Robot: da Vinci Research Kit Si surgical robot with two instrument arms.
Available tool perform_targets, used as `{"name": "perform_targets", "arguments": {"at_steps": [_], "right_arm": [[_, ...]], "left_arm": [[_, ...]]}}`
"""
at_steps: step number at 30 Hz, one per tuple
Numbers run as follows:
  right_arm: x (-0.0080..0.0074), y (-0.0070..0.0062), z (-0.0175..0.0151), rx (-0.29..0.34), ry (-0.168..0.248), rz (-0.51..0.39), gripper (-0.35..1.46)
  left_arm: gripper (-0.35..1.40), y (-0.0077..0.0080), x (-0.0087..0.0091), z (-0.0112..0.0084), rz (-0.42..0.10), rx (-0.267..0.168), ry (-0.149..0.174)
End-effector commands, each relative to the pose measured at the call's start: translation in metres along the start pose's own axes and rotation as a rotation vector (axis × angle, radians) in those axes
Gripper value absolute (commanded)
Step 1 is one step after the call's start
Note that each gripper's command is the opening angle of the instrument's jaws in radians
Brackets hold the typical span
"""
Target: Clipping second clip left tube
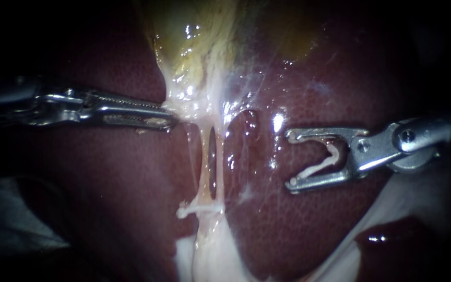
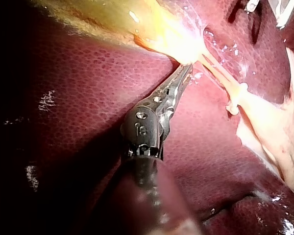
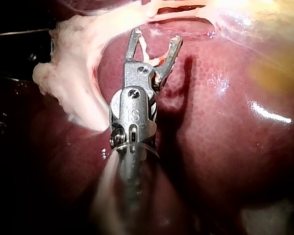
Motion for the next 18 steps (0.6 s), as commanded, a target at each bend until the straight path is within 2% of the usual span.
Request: {"name": "perform_targets", "arguments": {"at_steps": [1,7,12,14,18], "right_arm": [[0.0,0.0,0.0,0.001,-0.008,0.0,0.49],[0.0001,-0.0001,0.0,0.008,-0.018,0.0,0.49],[0.0005,-0.0002,0.0005,0.021,-0.014,-0.001,0.49],[0.0007,-0.0003,0.001,0.03,-0.011,-0.007,0.49],[0.0013,-0.0009,0.0034,0.057,0.001,0.052,0.49]], "left_arm": [[-0.35,0.0001,0.0003,-0.0004,-0.001,-0.003,-0.001],[-0.35,0.001,0.0022,-0.0045,-0.013,0.004,-0.001],[-0.35,0.0021,0.0038,-0.0077,-0.025,0.011,0.027],[-0.35,0.0024,0.0041,-0.008,-0.028,0.01,0.029],[-0.35,0.0029,0.0042,-0.008,-0.029,0.013,0.033]]}}
